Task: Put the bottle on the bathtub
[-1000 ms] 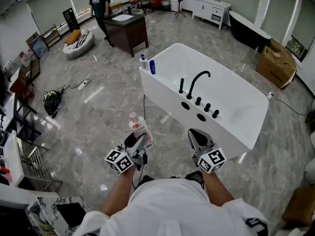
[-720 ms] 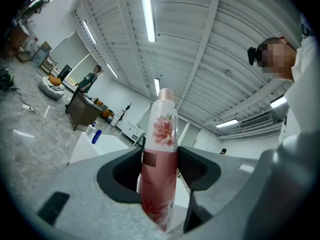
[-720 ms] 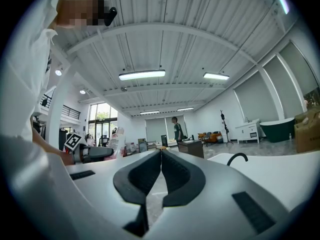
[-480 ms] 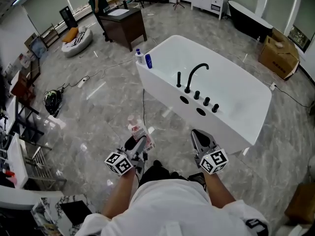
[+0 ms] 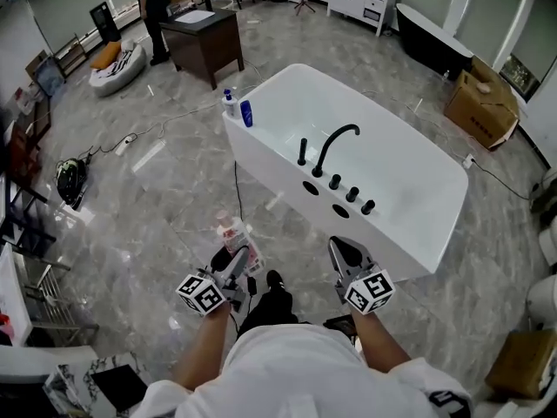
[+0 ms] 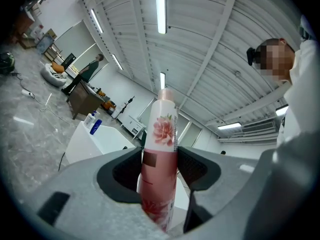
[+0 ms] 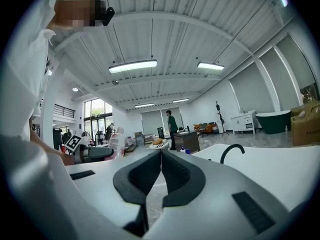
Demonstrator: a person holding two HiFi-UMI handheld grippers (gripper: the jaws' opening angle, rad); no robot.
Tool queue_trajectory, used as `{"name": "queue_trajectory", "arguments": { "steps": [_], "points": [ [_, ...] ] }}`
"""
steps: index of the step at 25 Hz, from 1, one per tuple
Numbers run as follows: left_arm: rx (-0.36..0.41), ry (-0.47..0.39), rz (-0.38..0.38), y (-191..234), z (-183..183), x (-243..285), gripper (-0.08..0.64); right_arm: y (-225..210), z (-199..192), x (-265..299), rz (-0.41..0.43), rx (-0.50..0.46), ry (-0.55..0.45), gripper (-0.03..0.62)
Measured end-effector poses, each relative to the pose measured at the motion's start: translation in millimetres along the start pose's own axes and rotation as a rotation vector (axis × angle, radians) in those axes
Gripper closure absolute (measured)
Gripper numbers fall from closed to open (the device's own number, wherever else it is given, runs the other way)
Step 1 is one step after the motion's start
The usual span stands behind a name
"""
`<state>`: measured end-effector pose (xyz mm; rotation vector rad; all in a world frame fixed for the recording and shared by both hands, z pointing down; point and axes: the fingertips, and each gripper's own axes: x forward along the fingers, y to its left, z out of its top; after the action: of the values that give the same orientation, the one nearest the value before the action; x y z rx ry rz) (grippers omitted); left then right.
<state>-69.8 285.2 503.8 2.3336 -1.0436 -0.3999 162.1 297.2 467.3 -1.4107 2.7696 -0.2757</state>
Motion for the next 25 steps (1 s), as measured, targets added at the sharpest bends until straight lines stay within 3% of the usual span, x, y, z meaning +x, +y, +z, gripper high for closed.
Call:
{"name": "queue_trajectory", "arguments": {
  "steps": [15,21,25],
  "points": [
    [-0.07,-0.025,-0.057,108.9,74.5,131.5,0.336,-76.8,47.3,168.8,-0.006,-0.049,0.057,0.578],
    [-0.098,-0.01,-0.073,150.0,100.5,165.3,0.337,-105.5,69.4,209.9,-0.062,-0.108,0.044,0.577],
    [-0.092,-0.009,-0.086,169.9,111.9,179.1,0.336,-125.3,71.9,218.0,-0.117,-0.098,0.046,0.578]
  ]
}}
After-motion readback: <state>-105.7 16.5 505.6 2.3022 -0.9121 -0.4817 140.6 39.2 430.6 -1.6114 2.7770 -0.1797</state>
